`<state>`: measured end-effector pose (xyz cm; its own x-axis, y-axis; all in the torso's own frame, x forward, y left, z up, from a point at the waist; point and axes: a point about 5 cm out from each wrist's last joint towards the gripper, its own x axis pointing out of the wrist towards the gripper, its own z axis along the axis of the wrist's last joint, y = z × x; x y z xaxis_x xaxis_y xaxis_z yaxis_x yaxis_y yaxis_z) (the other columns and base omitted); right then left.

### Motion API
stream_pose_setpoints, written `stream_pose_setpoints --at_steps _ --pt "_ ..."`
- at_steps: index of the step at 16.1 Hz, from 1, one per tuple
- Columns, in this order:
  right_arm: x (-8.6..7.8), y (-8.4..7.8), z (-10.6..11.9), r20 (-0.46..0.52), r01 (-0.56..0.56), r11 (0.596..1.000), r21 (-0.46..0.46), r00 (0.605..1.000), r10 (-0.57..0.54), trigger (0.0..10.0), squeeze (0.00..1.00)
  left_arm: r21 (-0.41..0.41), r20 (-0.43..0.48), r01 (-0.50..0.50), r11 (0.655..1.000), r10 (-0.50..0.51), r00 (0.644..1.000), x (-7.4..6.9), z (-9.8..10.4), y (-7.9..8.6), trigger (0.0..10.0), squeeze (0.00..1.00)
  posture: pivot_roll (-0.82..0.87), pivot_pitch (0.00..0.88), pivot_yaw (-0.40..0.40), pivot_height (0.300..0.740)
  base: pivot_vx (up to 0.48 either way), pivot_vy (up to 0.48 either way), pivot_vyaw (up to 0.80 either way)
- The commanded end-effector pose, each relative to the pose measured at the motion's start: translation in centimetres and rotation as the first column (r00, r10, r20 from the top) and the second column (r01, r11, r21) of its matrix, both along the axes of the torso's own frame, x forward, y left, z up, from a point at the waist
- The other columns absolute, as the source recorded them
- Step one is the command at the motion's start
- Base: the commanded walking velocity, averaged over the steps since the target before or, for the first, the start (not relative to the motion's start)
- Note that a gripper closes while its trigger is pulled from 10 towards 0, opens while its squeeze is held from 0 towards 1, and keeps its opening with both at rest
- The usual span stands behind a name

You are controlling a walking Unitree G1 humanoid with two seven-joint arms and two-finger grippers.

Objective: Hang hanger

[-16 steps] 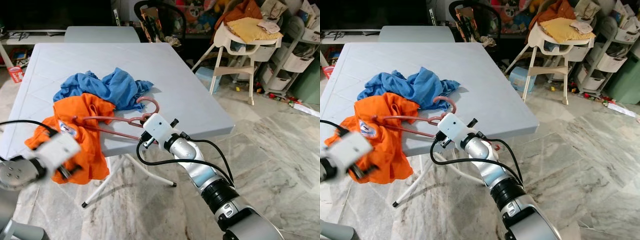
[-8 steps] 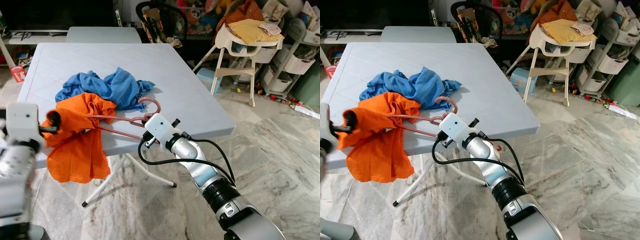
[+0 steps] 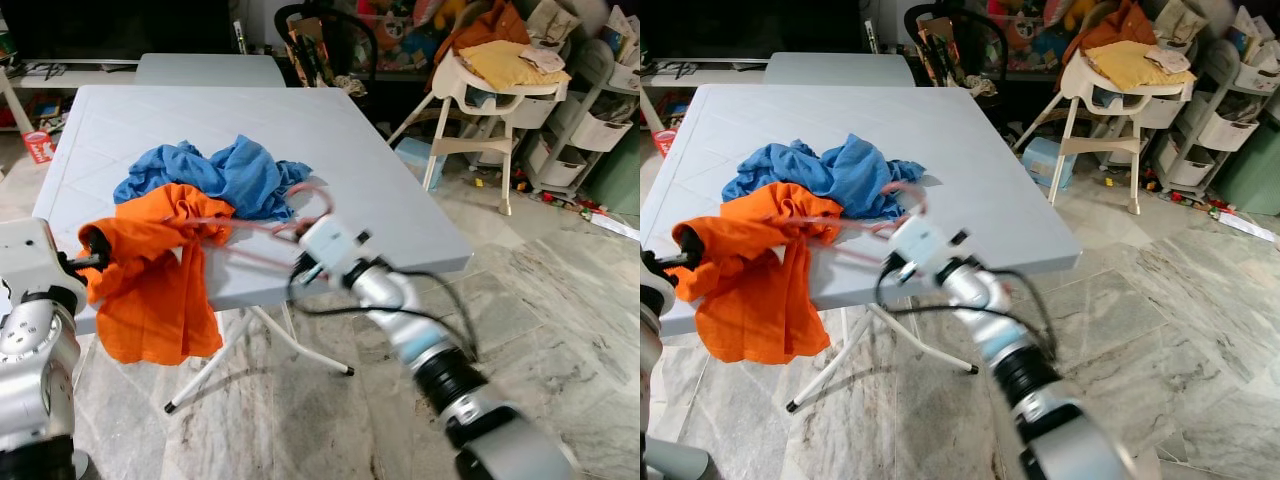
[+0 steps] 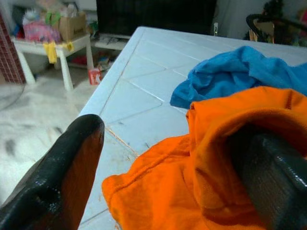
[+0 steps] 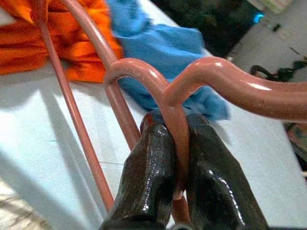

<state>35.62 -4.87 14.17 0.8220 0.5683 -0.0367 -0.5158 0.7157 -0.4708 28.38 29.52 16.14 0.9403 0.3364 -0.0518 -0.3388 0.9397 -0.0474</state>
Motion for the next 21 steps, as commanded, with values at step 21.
stream_pose_setpoints --at_steps 21 --pt "-3.9 -3.0 -0.7 -0.189 -0.281 0.956 0.085 0.937 0.293 10.0 0.0 -0.087 -0.132 0.575 0.814 -0.581 0.803 -2.2 2.4 -1.6 10.0 0.0 0.06 0.038 -0.097 0.74 0.0 0.0 0.0"
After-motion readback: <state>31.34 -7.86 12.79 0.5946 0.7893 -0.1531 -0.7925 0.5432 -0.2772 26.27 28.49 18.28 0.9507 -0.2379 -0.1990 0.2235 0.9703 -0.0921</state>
